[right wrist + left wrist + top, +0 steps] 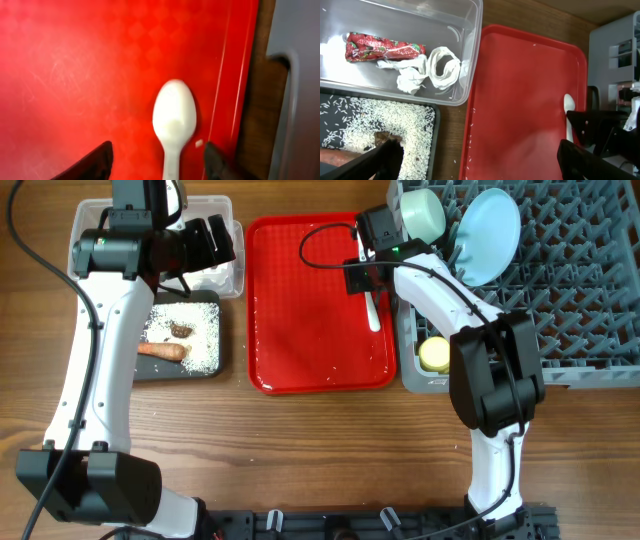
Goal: Sort waste into correct bins and load items into the dishwasher rack
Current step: 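Reach the right gripper down to the white spoon on the red tray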
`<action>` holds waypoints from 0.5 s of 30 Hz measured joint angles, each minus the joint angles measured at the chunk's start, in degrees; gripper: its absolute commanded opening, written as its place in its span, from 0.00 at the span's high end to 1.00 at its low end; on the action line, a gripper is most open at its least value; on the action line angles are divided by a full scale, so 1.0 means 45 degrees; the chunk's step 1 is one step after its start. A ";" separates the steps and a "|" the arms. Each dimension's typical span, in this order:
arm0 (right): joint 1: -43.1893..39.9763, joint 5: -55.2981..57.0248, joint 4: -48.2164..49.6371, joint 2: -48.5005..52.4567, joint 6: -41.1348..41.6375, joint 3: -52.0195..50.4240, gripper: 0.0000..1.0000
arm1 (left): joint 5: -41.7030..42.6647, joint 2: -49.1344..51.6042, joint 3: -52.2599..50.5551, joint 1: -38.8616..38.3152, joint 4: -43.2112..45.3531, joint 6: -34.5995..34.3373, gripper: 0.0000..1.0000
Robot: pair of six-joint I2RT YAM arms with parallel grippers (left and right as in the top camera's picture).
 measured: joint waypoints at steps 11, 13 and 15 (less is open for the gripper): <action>0.0015 0.0544 0.0733 0.1078 0.0559 0.0034 0.61 | 0.0000 0.0000 0.0000 0.0000 0.0005 0.0000 0.00; 0.0015 0.0733 0.0763 0.1083 0.0704 0.0034 0.60 | 0.0000 0.0000 0.0000 0.0000 0.0000 0.0000 0.00; 0.0015 0.0826 0.0797 0.1098 0.0777 0.0034 0.63 | 0.0000 0.0000 0.0000 0.0000 0.0000 0.0000 0.00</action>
